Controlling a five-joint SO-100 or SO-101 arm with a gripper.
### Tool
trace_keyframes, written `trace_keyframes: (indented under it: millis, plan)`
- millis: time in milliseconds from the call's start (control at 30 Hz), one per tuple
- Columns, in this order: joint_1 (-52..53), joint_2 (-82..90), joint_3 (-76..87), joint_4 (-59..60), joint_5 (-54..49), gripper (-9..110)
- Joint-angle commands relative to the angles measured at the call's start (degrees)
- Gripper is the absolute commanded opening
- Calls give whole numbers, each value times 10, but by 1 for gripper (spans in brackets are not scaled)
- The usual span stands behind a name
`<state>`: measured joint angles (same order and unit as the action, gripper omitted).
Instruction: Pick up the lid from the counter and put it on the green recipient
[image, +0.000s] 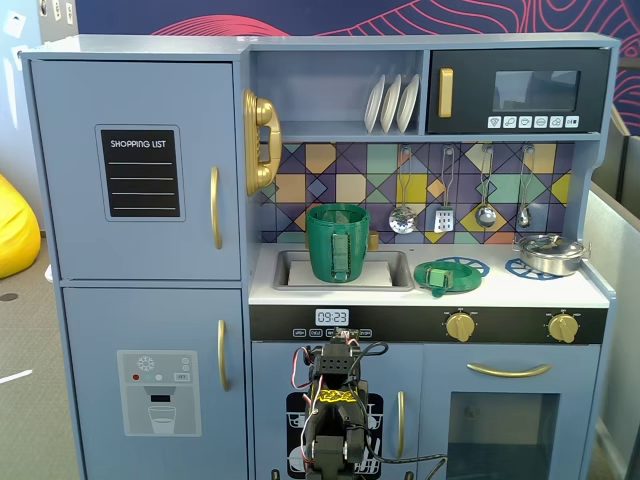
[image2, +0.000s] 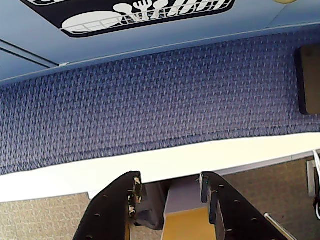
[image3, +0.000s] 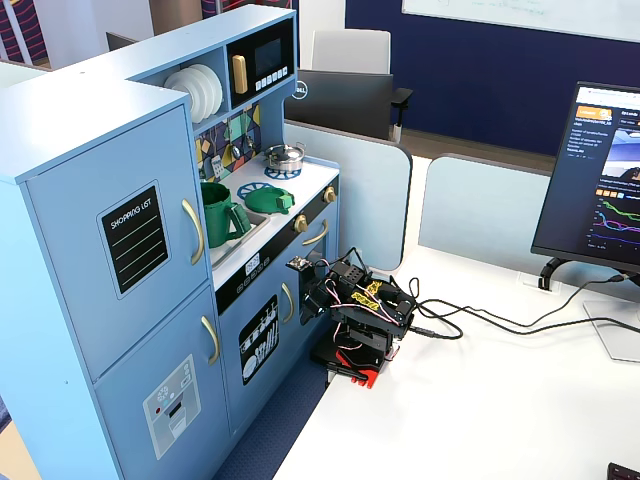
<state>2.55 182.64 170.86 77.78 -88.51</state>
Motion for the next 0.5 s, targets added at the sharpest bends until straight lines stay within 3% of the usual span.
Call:
trace_keyframes:
  millis: [0, 367, 467]
  plan:
    - [42, -5, 9, 100, 21, 0]
    - [42, -5, 9, 98, 29, 0]
    - [69, -6, 0, 46, 38, 0]
